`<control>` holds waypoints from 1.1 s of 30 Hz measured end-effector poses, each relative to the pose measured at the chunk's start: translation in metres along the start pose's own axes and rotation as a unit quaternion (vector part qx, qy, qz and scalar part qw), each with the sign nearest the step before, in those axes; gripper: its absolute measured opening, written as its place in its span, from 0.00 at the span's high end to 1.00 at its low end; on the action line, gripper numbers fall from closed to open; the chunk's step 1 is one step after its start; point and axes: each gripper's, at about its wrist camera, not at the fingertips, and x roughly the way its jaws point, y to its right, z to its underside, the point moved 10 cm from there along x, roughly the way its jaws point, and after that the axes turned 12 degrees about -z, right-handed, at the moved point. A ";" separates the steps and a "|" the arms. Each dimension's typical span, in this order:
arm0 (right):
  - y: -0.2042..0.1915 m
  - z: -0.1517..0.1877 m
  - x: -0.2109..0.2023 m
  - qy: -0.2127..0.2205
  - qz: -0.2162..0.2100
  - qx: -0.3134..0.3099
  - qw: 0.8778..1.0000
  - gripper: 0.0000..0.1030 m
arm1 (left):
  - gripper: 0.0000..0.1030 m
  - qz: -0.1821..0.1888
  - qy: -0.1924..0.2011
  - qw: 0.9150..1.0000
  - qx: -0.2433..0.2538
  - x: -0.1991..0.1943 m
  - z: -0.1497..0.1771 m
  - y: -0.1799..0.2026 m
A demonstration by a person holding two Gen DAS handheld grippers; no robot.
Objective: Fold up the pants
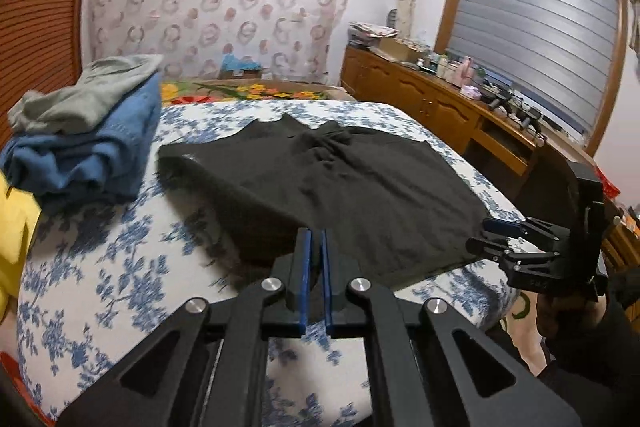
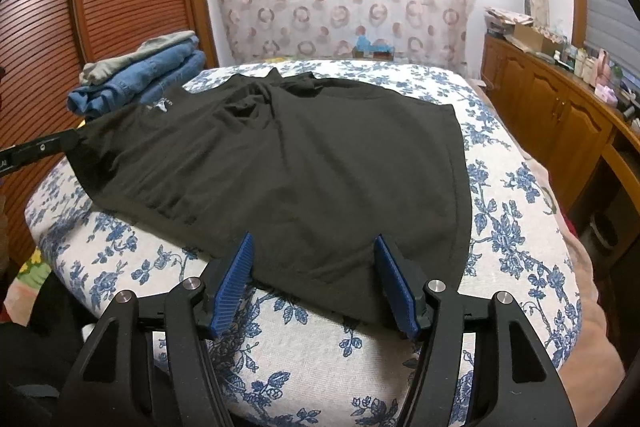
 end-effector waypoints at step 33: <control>0.016 -0.008 -0.023 0.020 0.003 0.009 1.000 0.38 | 0.74 0.059 -0.020 0.996 0.061 0.031 -0.055 0.082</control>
